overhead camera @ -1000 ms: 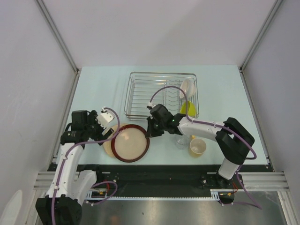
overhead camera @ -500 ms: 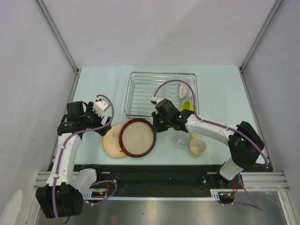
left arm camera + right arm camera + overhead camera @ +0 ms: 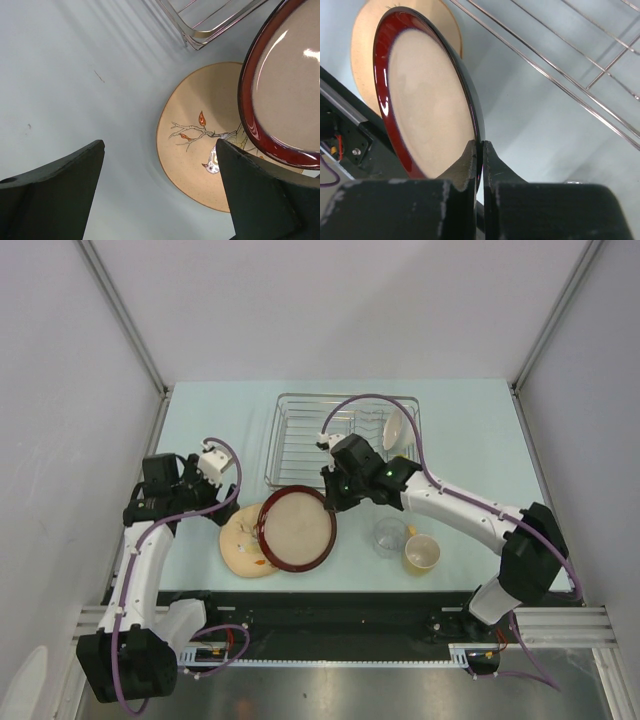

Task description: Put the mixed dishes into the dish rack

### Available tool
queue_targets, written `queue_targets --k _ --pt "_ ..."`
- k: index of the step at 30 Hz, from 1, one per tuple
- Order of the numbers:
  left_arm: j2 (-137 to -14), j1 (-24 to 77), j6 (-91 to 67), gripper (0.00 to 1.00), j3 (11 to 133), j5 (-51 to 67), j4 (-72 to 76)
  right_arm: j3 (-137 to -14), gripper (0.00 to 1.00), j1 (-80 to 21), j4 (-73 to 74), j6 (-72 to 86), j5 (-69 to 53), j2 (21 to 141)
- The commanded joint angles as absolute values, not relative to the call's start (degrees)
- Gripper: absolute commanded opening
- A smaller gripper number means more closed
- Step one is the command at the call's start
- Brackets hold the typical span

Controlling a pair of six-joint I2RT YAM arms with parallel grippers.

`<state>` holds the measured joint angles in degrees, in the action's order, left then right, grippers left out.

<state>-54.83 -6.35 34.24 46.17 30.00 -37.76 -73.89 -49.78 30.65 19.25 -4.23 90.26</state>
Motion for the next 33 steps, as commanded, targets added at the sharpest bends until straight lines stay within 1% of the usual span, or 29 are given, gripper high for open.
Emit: queue_targets --k 1,6,9,10,13,17,22,24,27,32,33 --pt "-54.5 -6.9 33.4 0.98 45.7 31.2 -35.8 -80.7 0.0 -49.1 27.3 19.3 -8.4 86.3" --pt "-54.3 -6.9 33.1 0.98 45.4 31.2 -35.7 -82.1 0.0 -47.7 27.1 18.3 -6.5 85.7" --pt "-54.8 -6.9 33.0 0.98 45.4 31.2 -35.6 -86.4 0.0 -44.8 27.7 15.5 -3.7 85.4" --pt "-54.8 -6.9 32.9 0.98 45.5 31.3 -35.6 -90.3 0.0 -42.2 28.8 14.1 -3.1 85.8" --pt "-55.0 -6.9 32.3 0.98 45.8 31.4 -35.6 -96.1 0.0 -37.1 30.1 11.8 -0.9 87.4" --pt "-55.1 -6.9 32.3 0.98 45.9 31.4 -35.9 -107.9 0.0 -32.1 31.5 7.7 -0.7 91.0" --pt "-55.3 -6.9 32.0 0.98 45.6 31.3 -35.6 -114.6 0.0 -26.6 30.7 2.4 3.1 95.3" --pt "-55.5 -6.9 31.8 0.98 45.5 31.3 -35.2 -113.1 0.0 -25.4 26.5 -1.3 3.8 95.1" --pt "-56.3 -6.9 31.6 0.98 45.4 31.3 -34.7 -105.9 0.0 -25.3 16.3 -8.0 7.9 93.3" --pt "-57.7 -6.9 31.2 0.98 45.6 31.4 -34.2 -103.2 0.0 -25.4 7.8 -14.9 10.3 94.0" --pt "-57.9 -6.9 31.1 0.98 45.6 31.4 -34.1 -102.3 0.0 -25.8 4.3 -16.5 10.3 94.0"
